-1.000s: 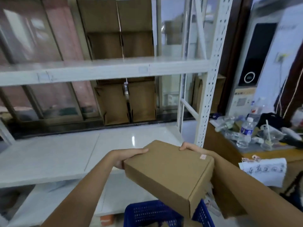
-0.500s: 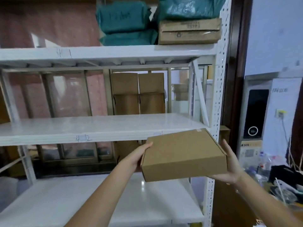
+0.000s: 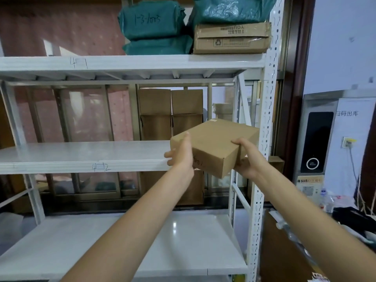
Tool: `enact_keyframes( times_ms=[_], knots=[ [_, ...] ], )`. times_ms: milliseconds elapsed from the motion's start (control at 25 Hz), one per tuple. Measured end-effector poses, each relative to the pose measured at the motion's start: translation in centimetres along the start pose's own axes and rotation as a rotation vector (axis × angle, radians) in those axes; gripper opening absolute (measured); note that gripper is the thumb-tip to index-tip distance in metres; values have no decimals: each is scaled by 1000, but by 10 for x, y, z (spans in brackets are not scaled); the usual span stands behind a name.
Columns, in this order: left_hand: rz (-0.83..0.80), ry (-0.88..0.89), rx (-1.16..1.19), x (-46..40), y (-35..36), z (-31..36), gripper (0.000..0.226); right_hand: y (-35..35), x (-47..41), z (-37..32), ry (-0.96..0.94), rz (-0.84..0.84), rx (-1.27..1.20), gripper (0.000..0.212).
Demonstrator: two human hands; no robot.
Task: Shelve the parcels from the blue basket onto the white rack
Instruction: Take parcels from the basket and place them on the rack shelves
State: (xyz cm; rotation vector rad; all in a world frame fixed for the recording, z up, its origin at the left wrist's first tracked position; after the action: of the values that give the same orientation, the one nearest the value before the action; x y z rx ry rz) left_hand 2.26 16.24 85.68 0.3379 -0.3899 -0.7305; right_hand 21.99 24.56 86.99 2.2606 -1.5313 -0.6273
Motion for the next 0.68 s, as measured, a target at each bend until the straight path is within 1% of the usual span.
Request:
enact_keyframes(
  times_ms=[40, 80, 120, 200, 240, 320, 400, 480, 600, 680],
  knots=[
    [-17, 5, 26, -2, -3, 11, 64, 0, -4, -2, 49, -18, 21, 34],
    [-32, -7, -8, -5, -8, 21, 60, -1, -8, -4, 99, -41, 55, 31],
    [-68, -59, -86, -9, -12, 26, 59, -4, -11, -4, 144, -64, 96, 33],
    [-238, -216, -225, -10, -9, 22, 63, -5, -21, -2, 199, -121, 167, 42],
    [-329, -259, -250, -9, -5, 19, 63, -2, -24, 1, 218, -153, 180, 40],
    [-433, -265, -254, -9, 1, 20, 52, 7, -29, 8, 244, -200, 191, 37],
    [-426, -249, -270, -10, -5, 25, 45, 20, -34, 17, 254, -226, 224, 43],
    [-364, -223, -273, -14, -24, 34, 42, 41, -36, 26, 238, -242, 224, 47],
    [-312, -197, -172, -23, -61, 53, 34, 81, -40, 28, 140, -256, 168, 37],
    [-288, -180, -128, -27, -91, 70, 31, 122, -35, 30, 72, -344, 196, 36]
  ],
)
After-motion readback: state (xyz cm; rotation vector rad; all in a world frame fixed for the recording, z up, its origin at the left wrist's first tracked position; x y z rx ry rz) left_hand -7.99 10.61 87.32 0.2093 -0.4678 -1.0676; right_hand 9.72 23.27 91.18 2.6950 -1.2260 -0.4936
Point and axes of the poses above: each hand's wrist, its own x-axis away from the middle knuckle, its own y-axis out of the palm, z = x × y, the point moved 10 cm from there along -x, towards the middle knuckle, and after that the axes turned 8 degrees about -y, right-handed, at the moved point
